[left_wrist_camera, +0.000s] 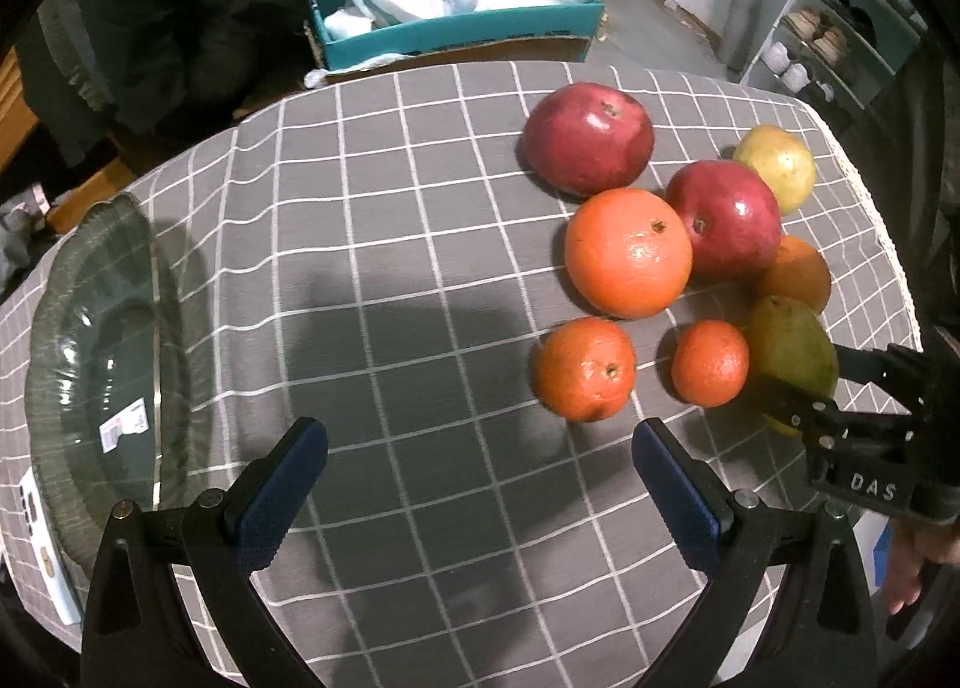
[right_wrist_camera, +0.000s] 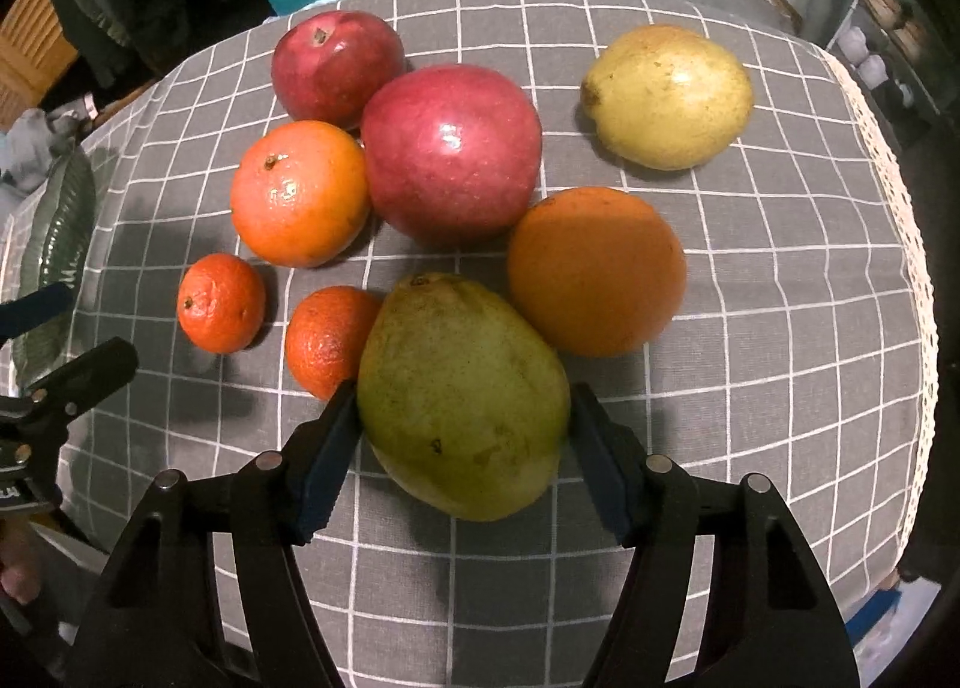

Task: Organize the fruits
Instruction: 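Grasp the green mango with the right tool while the left tool grasps a tangerine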

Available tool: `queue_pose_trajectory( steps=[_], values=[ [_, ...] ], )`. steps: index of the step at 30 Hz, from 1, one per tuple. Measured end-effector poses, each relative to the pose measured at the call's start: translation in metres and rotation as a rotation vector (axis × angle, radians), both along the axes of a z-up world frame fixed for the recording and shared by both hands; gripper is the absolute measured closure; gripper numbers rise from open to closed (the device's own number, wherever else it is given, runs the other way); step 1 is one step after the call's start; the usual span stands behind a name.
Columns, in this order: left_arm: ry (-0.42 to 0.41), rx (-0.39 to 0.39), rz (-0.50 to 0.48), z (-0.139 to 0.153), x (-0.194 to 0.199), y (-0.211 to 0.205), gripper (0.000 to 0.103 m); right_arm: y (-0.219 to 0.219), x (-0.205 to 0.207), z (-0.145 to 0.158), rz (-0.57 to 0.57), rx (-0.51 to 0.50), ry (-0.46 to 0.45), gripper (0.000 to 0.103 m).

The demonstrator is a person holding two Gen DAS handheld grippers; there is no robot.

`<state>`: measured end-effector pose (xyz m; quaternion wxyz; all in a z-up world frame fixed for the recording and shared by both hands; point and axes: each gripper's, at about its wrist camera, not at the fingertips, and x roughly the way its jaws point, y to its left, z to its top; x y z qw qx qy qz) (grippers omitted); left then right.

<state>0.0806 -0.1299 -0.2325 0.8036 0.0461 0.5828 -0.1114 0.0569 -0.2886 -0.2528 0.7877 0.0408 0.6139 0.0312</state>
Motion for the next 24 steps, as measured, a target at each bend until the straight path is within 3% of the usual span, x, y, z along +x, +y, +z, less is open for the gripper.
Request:
queue_pose_trajectory(
  steps=[8, 17, 24],
  values=[
    [0.025, -0.035, -0.008, -0.012, 0.008, -0.015, 0.004, -0.009, -0.015, 0.038, -0.072, 0.028, -0.107, 0.035],
    [0.064, -0.062, -0.014, -0.028, 0.016, -0.027, 0.030, -0.020, -0.014, 0.047, -0.099, 0.024, -0.138, 0.035],
    [0.078, -0.129, -0.038, -0.033, 0.017, -0.035, 0.057, -0.021, -0.015, 0.047, -0.098, 0.008, -0.150, 0.035]
  ],
)
